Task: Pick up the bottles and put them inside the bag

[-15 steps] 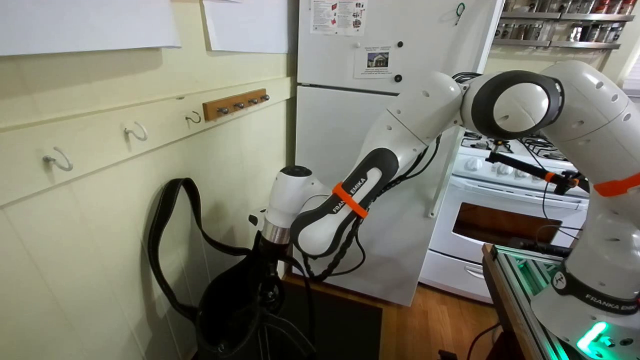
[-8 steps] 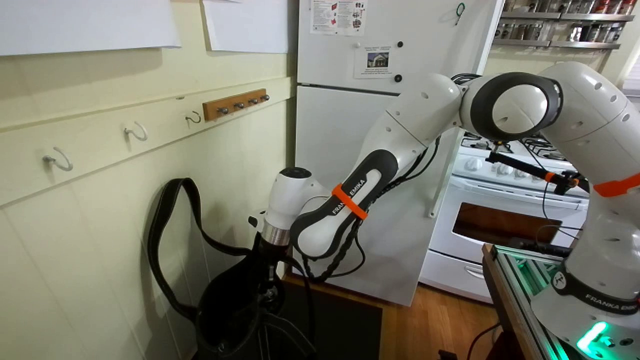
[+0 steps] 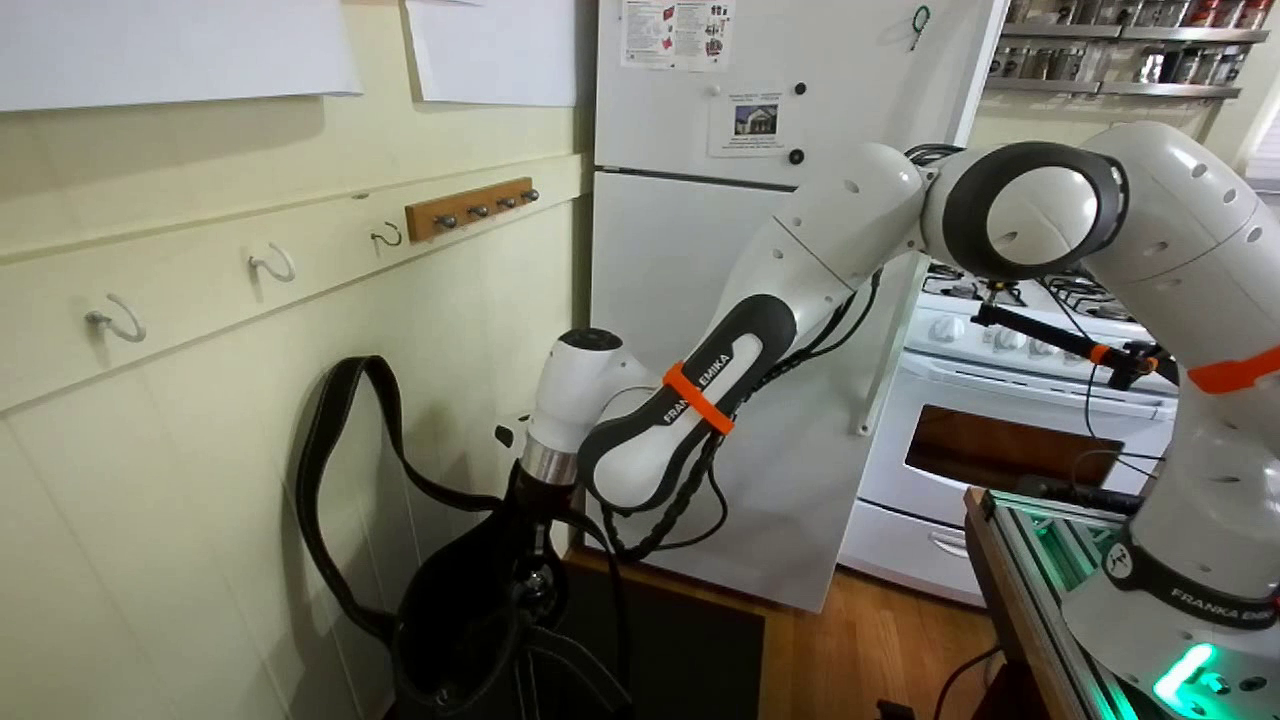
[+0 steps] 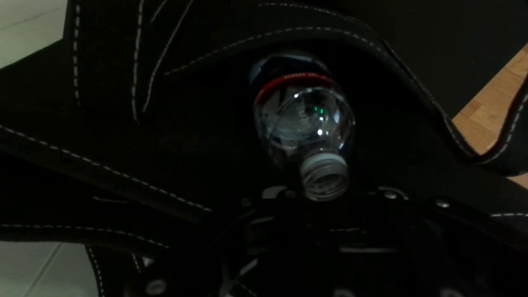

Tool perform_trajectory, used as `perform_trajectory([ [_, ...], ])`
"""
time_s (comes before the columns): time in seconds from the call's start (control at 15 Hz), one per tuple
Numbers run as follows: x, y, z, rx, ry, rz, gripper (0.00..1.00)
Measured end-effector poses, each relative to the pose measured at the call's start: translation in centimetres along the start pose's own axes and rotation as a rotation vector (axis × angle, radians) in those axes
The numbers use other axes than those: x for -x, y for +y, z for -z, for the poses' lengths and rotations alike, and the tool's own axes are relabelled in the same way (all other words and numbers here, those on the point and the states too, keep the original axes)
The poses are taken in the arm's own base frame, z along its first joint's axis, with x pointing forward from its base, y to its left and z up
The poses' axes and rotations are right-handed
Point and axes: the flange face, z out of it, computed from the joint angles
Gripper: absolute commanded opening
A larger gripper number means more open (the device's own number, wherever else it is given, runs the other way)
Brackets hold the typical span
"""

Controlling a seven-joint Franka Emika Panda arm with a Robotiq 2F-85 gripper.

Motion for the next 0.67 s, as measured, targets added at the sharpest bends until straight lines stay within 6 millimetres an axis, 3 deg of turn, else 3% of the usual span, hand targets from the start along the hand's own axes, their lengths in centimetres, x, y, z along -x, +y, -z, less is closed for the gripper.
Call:
perform_trajectory([
  [0.27, -0.8, -0.2, 1.8, 0.005, 0.02, 0.006, 0.08],
  [0.67, -1.9, -1.3, 8.4, 0.008, 0.071, 0.038, 0.08],
])
